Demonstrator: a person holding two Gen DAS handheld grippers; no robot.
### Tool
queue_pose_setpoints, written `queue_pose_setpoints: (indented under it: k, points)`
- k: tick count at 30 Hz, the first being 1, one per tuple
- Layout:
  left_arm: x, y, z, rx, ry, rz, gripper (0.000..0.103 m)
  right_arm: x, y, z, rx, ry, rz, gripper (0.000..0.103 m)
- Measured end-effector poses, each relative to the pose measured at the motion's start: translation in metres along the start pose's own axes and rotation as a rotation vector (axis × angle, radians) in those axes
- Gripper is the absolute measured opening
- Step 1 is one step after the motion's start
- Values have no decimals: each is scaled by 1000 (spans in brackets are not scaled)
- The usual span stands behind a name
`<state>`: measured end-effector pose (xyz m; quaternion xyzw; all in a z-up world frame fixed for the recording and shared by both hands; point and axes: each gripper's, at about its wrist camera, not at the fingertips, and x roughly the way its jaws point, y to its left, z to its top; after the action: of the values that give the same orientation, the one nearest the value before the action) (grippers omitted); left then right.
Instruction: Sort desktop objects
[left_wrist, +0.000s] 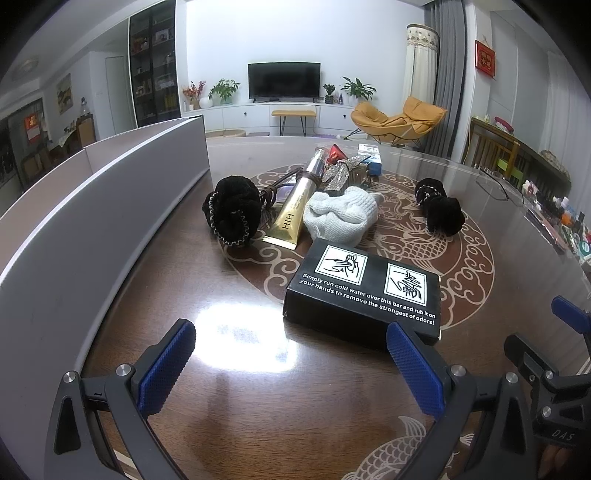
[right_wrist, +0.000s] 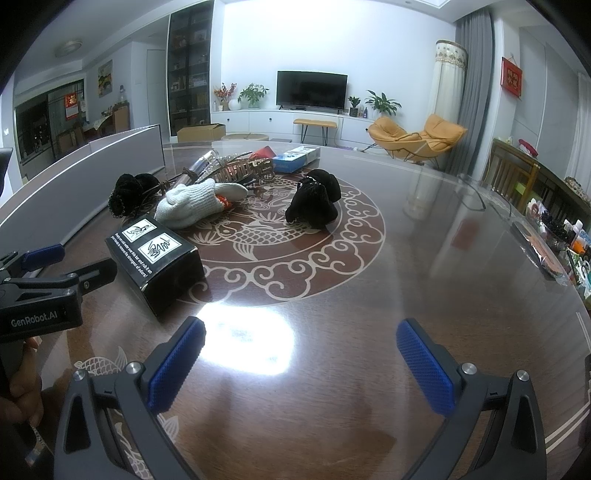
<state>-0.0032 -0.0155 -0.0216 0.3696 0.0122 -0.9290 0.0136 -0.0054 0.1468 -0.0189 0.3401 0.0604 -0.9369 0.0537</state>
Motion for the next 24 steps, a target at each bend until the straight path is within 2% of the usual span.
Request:
queue_pose_setpoints:
  k: [24]
  points:
    - [1, 1, -1, -10, 4, -6, 103, 0, -1, 0, 0, -1, 1, 103]
